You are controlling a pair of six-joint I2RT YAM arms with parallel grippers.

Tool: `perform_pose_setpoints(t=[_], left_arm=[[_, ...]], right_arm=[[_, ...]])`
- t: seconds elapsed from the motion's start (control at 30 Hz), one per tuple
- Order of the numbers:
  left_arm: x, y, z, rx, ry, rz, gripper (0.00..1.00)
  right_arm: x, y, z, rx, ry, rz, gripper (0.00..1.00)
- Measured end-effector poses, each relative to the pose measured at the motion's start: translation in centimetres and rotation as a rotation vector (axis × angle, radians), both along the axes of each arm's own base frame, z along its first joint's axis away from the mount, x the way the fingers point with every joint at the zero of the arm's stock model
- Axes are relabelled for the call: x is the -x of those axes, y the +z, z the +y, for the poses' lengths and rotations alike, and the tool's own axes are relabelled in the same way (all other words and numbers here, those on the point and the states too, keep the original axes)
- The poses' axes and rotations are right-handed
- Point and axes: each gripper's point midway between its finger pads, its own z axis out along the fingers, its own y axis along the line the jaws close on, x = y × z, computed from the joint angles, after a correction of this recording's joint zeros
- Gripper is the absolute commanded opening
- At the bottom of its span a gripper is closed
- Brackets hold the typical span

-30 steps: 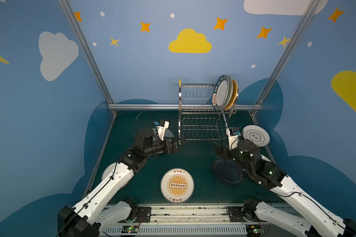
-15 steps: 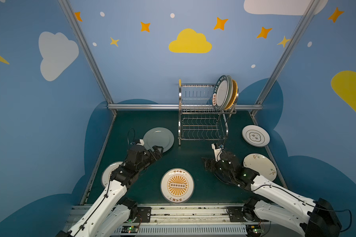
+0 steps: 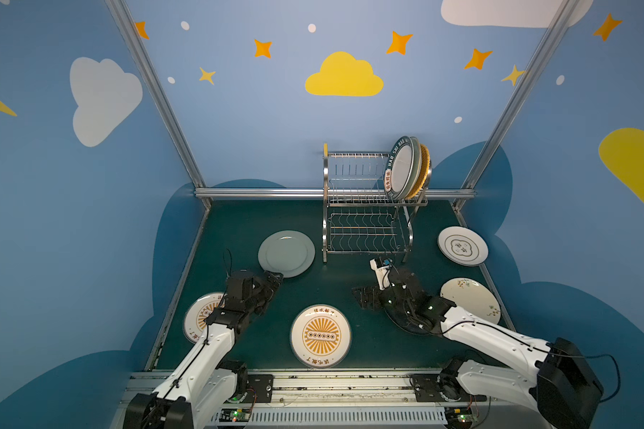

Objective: Load the plates into the dish rack

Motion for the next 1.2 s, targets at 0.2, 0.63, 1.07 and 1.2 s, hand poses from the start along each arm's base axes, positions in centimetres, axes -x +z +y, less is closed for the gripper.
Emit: perform_pose_setpoints(t=[0.2, 0.63, 1.07, 1.2], left_arm=[[-1.1, -1.3, 0.8, 0.023, 0.042, -0.008, 0.98], [-3.6, -4.3, 1.8, 0.074, 0.08, -0.007, 0.96], [-10.3, -5.1, 1.2, 0.248, 0.07, -0.167, 0.77], [-11.3, -5.4, 1.1, 0.298, 0.06, -0.236, 0.72]], right_arm=[[0.3, 0.0, 0.3, -0.015, 0.018, 0.013, 0.92], [1.1, 0.8, 1.9, -0.082, 0.097, 0.028, 0.93], [2.2, 2.7, 3.8, -0.196, 0.207, 0.012, 0.94], [2.5, 2.9, 4.3, -0.229, 0.236, -0.002, 0.94]])
